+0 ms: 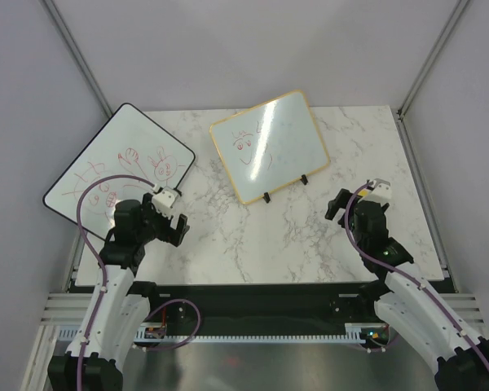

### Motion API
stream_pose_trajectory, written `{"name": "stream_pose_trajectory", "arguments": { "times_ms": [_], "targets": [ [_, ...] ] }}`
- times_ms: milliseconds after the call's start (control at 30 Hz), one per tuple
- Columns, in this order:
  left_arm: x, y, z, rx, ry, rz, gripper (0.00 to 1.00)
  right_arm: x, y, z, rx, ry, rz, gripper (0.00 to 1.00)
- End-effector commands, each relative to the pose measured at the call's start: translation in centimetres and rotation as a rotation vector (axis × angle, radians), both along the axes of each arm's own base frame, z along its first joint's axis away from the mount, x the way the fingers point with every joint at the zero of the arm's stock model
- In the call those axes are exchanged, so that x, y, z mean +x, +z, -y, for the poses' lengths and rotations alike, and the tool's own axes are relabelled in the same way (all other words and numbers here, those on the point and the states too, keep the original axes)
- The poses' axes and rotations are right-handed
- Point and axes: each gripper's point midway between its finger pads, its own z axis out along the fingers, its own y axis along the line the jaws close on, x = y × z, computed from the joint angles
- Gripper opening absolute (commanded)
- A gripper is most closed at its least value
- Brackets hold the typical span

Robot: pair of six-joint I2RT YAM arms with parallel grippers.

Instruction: Erase the whiteboard

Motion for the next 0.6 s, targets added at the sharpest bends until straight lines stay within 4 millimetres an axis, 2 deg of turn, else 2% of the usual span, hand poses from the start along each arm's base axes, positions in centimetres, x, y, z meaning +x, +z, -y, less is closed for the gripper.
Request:
{"name": "stream_pose_trajectory", "arguments": {
  "times_ms": [0,200,333,400,433,500,533,567],
  "targets": [
    [0.6,1.2,0.4,0.007,-0.039,0.066,0.98,0.7,1.3,-0.4,0.02,0.0,0.034,0.98],
    [0.7,1.2,0.4,0.007,-0.039,0.063,0.98,0.5,1.2,-1.0,0.017,0.047,0.031,0.98],
    [0.8,1.4,0.4,0.007,-0.039,0.06,0.98,0.3,1.2,-0.4,-0.003,0.028,0.041,0.97],
    [1.6,2.9,0.4,0.006,-0.04,0.086,0.98,0.4,1.1,0.4,-0.021,-0.014,0.032,0.94],
    [2.1,3.8,1.0,0.021,-0.105,0.116,0.99,0.6,0.9,1.4,-0.052,-0.069,0.013,0.93],
    [2.5,6.4,2.2,-0.048,-0.136,0.089,0.99,0.8,1.1,2.1,-0.085,-0.116,-0.029,0.89],
    [3.1,7.4,2.6,-0.075,-0.139,0.087,0.99,1.1,0.1,2.5,-0.122,-0.139,-0.082,0.89],
    [4.7,8.8,2.7,-0.076,-0.139,0.084,0.99,1.5,0.5,2.4,-0.128,-0.147,-0.097,0.89]
  ]
}}
